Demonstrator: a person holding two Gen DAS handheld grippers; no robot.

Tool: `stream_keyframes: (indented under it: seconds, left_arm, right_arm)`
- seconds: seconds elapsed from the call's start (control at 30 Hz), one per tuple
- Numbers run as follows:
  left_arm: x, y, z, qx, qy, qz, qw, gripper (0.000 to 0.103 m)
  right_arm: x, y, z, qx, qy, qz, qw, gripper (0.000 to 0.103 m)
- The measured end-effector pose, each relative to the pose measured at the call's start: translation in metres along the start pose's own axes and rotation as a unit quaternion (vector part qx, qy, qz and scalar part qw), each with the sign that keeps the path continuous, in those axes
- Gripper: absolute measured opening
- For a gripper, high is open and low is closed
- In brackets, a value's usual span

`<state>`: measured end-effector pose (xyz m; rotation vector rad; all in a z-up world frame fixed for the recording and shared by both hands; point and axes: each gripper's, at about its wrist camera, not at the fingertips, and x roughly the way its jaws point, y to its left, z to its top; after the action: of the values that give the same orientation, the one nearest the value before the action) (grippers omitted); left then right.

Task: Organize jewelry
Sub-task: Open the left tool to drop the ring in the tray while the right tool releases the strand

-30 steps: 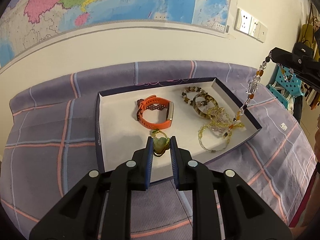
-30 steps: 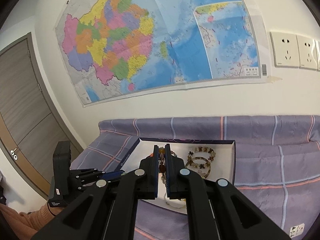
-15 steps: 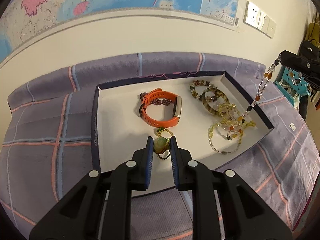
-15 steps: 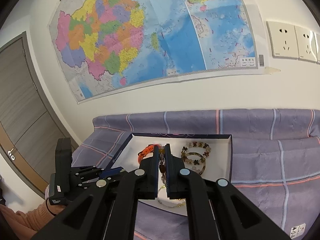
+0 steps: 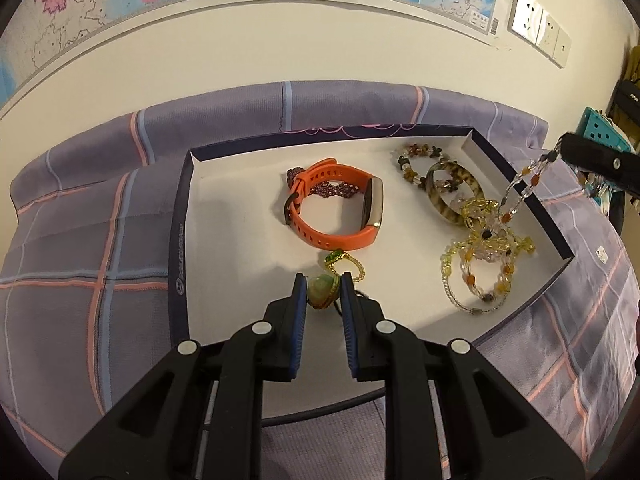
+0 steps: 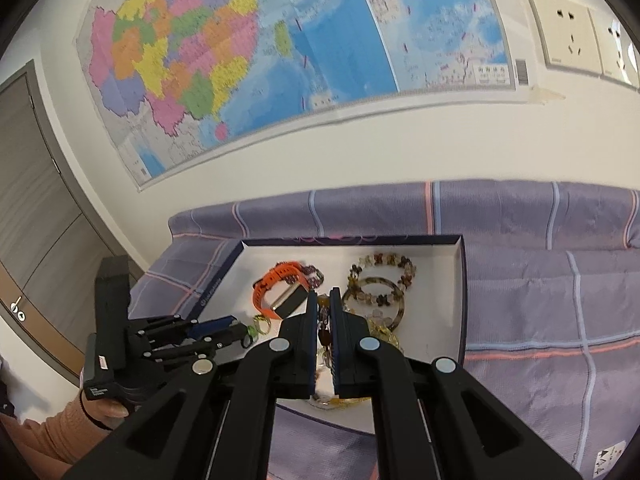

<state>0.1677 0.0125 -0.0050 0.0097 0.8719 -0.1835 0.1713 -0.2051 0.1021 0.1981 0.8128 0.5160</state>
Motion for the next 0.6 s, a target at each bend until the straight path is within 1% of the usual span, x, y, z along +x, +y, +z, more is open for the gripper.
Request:
stream_keyframes:
  seconds: [0.27, 0.33, 0.43, 0.47, 0.5, 0.53, 0.57, 0.6]
  left_arm:
    - [0.004, -0.001, -0.001, 0.0, 0.006, -0.002, 1.0, 0.019]
    - [0.005, -0.002, -0.002, -0.001, 0.007, -0.002, 1.0, 0.022]
    - [0.004, -0.001, -0.002, -0.002, 0.006, 0.001, 1.0, 0.024]
    - [0.004, -0.001, -0.002, -0.003, 0.007, 0.002, 1.0, 0.026]
    - [0.004, -0.001, -0.002, -0.004, 0.007, 0.004, 1.0, 0.029]
    - [0.003, -0.001, -0.002, -0.005, 0.007, 0.005, 1.0, 0.036]
    - [0.003, -0.001, -0.002, -0.005, 0.007, 0.007, 0.9999, 0.038]
    - [0.002, -0.001, -0.003, -0.005, 0.006, 0.007, 0.9999, 0.038]
  right_arm:
    - [0.016, -0.008, -0.007, 0.01, 0.022, -0.002, 1.0, 0.004]
    - [0.019, -0.008, -0.009, 0.01, 0.026, -0.003, 1.0, 0.004]
    - [0.023, -0.009, -0.012, 0.011, 0.032, -0.008, 0.999, 0.007]
    - [0.025, -0.01, -0.013, 0.013, 0.034, -0.009, 0.999, 0.007]
    - [0.026, -0.012, -0.014, 0.016, 0.036, -0.012, 0.999, 0.007]
    - [0.027, -0.014, -0.015, 0.019, 0.037, -0.012, 0.999, 0.01]
    - [0.028, -0.016, -0.016, 0.024, 0.041, -0.012, 0.999, 0.013]
    - [0.029, -0.017, -0.017, 0.026, 0.042, -0.013, 0.999, 0.014]
